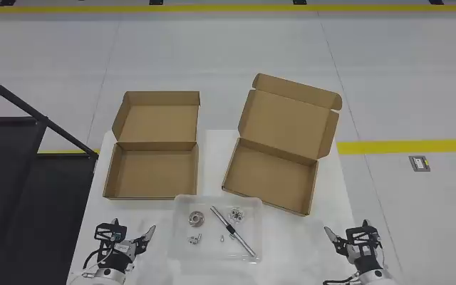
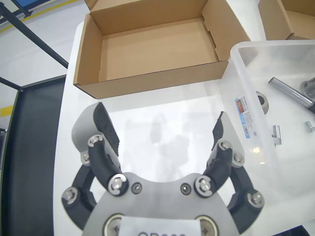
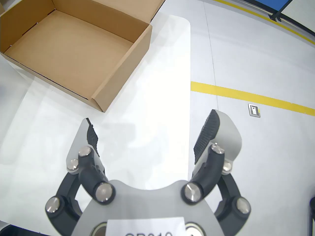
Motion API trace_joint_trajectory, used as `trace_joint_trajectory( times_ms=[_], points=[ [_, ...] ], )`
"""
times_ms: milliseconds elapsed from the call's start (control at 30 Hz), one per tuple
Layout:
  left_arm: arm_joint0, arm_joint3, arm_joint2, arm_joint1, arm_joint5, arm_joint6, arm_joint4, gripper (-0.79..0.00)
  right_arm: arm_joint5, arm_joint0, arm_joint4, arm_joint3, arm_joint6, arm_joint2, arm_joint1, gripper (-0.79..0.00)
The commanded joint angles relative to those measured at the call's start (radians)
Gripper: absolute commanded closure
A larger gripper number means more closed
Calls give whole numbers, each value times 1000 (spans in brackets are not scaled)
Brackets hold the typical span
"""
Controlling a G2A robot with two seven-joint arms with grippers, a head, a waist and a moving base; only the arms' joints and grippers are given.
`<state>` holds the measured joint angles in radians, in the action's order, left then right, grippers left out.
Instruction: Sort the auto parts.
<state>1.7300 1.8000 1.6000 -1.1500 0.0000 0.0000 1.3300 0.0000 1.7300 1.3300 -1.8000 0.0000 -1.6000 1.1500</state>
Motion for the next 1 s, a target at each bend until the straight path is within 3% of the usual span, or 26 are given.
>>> trace_joint_trajectory(
  times_ms=[0,300,367,533,767,967],
  points=[
    [0,0,0,0,0,0,0,-784,0,0,0,0,0,0,0,-784],
    [-1,4,0,0,-2,4,-1,-785,-5,-3,-6,-13,-10,0,0,-785],
    [-1,14,7,1,-23,37,7,-785,-67,9,9,-53,-55,-10,-3,-785],
    [18,62,45,1,-60,103,-25,-785,-103,31,64,-218,-66,-53,-8,-785],
    [80,121,106,0,-103,197,-66,-785,-289,-9,199,-449,98,-43,-23,-785],
    [139,166,160,0,-131,238,-72,-785,-448,-108,170,-529,205,109,-24,-785]
  ],
)
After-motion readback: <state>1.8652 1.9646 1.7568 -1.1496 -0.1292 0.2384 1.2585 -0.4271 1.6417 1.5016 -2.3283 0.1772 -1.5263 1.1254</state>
